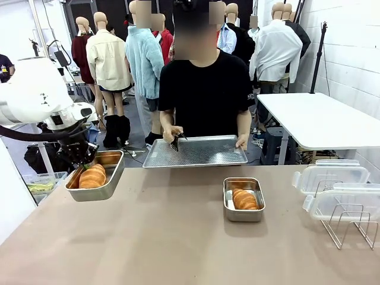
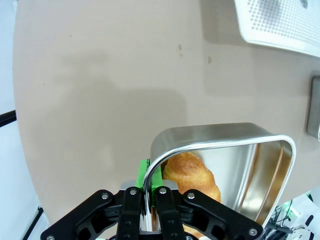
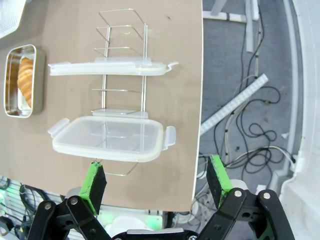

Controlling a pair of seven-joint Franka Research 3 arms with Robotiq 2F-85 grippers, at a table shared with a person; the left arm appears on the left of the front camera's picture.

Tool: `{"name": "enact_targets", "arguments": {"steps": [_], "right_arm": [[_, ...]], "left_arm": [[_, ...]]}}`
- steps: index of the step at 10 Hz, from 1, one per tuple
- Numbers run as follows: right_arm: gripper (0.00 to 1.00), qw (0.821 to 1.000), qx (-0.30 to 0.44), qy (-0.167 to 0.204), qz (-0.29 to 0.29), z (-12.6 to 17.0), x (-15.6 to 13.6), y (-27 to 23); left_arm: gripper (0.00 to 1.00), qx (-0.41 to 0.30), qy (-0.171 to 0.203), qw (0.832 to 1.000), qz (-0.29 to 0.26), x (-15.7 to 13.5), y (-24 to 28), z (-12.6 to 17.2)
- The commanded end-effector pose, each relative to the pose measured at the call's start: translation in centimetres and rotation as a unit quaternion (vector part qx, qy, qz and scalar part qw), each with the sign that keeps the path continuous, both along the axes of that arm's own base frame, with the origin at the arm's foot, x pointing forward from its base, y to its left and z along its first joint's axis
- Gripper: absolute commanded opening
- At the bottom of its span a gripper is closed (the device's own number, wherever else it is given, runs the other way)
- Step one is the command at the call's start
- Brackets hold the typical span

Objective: Place the bread in airtight containers.
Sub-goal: Once an object is inside an Airtight Container , place the container in the center of the table.

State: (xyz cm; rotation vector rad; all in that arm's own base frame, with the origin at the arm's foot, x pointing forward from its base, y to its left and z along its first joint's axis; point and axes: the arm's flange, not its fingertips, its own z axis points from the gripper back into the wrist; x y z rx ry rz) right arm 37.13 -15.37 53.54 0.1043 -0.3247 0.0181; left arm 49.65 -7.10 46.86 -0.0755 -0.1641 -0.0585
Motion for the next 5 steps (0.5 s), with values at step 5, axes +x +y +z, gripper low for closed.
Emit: {"name": "enact_targets", "arguments": {"steps": [5], "right_arm": [[1.00,1.000,0.000,-0.004,-0.002,-0.2,0.2,-0.2]], "left_arm": [[0.00,0.002,0.007,1.000,0.023,2.8,-0.2,-7.2]]}}
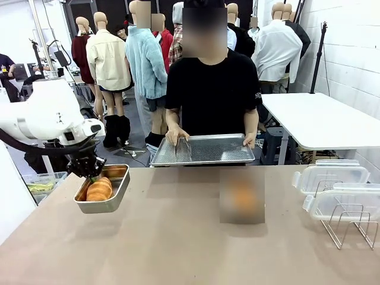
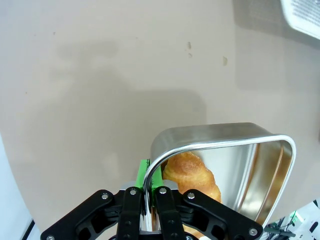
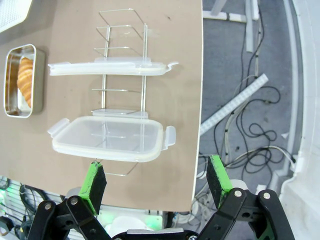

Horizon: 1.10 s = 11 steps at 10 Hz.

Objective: Place the bread in airtight containers.
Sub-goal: Once an object is inside an Airtight Container , place the container in the center of the table.

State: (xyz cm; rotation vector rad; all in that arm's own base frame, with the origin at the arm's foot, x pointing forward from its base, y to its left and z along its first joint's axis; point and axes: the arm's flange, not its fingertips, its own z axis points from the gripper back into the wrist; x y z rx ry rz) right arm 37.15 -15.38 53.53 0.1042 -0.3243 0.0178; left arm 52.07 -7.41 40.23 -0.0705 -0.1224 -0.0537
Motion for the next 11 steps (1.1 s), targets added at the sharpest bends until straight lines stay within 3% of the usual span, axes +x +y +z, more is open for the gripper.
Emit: {"name": "enact_targets", "arguments": {"steps": [1,4,11], "right_arm": [[1.00,1.000,0.000,-0.004,-0.002,-0.2,0.1,-0.1],[1.00,1.000,0.000,-0.004,-0.002,-0.2,0.1,-0.1],[1.00,1.000,0.000,-0.004,-0.002,-0.2,0.1,-0.1]], "left_arm": [[0.00,0.005,-0.017,1.000,0.026,0.6,0.0,-1.5],[0.00,0.009,-0.004,0.999,0.037,1.4,-0.2,-4.8],[0.00,0.031,-0.011,0.999,0.036,2.5,-0.5,-6.7]]}}
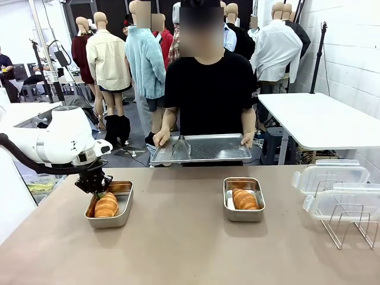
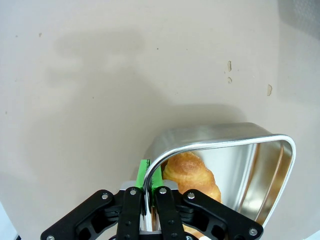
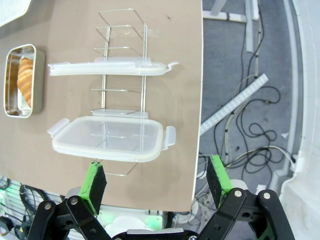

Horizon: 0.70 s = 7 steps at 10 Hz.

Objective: Place the bread in airtight containers.
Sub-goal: Once an object is inside an Airtight Container , place the container in the center of the table.

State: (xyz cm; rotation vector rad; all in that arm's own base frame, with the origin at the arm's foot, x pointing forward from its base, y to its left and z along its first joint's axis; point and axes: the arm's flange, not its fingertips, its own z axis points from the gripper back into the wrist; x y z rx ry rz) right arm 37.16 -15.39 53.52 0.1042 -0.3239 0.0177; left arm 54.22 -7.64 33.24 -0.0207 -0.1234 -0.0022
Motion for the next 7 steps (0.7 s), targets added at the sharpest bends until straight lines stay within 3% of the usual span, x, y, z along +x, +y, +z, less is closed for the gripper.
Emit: {"name": "enact_targets", "arguments": {"steps": [1,4,7], "right_arm": [[1.00,1.000,0.000,-0.004,-0.002,-0.1,0.1,-0.1],[1.00,1.000,0.000,-0.004,-0.002,-0.1,0.1,-0.1],[1.00,1.000,0.000,-0.004,-0.002,-0.1,0.1,-0.1]], "left_arm": [[0.11,0.010,-0.006,1.000,0.003,0.4,-0.3,0.3],[0.70,0.000,-0.008,1.000,-0.004,0.1,-0.1,1.1],[0.70,-0.015,-0.033,0.999,-0.008,-1.0,0.7,4.5]]}}
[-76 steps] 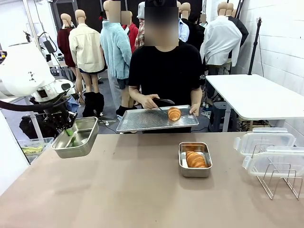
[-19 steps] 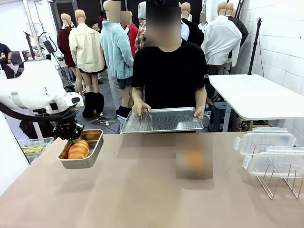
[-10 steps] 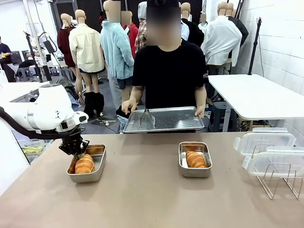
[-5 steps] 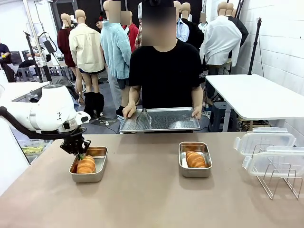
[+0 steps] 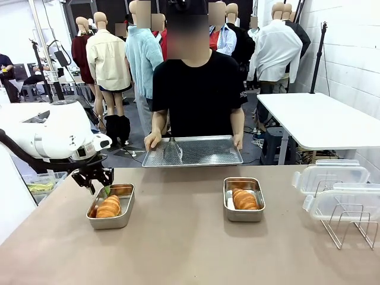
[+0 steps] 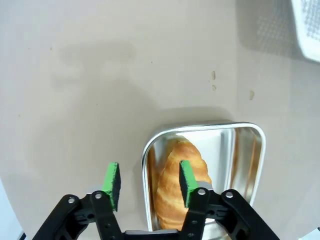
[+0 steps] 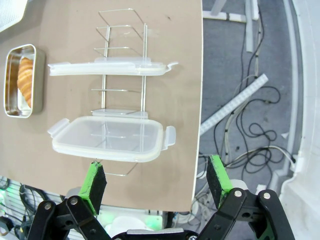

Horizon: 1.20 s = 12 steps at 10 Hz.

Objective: Place the bread in airtight containers.
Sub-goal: Pick up one Airtight Container lid and hand it to the human.

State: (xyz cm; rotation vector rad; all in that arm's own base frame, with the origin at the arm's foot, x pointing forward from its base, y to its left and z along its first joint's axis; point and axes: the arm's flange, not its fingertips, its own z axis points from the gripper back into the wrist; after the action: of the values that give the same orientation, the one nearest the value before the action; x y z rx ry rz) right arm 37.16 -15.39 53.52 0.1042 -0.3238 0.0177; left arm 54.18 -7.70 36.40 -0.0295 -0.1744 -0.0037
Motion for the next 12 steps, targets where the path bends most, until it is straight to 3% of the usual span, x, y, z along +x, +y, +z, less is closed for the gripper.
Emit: {"name": "enact_targets", "arguments": {"steps": [1,4,8,12], "right_arm": [[1.00,1.000,0.000,-0.004,-0.002,-0.1,0.1,-0.1],[1.00,1.000,0.000,-0.004,-0.002,-0.1,0.1,-0.1],[1.00,1.000,0.000,-0.004,-0.002,-0.1,0.1,-0.1],[1.00,1.000,0.000,-0.004,-0.002,-0.1,0.1,-0.1]], "left_arm": [[0.70,-0.008,-0.009,1.000,-0.014,-1.4,1.2,2.4],[0.70,-0.020,-0.028,0.999,-0.023,-2.3,3.1,4.7],[0.70,0.002,-0.086,0.995,0.049,-2.6,10.5,8.5],[0.70,-0.013,-0.072,0.991,0.116,-3.7,18.8,8.3]]}}
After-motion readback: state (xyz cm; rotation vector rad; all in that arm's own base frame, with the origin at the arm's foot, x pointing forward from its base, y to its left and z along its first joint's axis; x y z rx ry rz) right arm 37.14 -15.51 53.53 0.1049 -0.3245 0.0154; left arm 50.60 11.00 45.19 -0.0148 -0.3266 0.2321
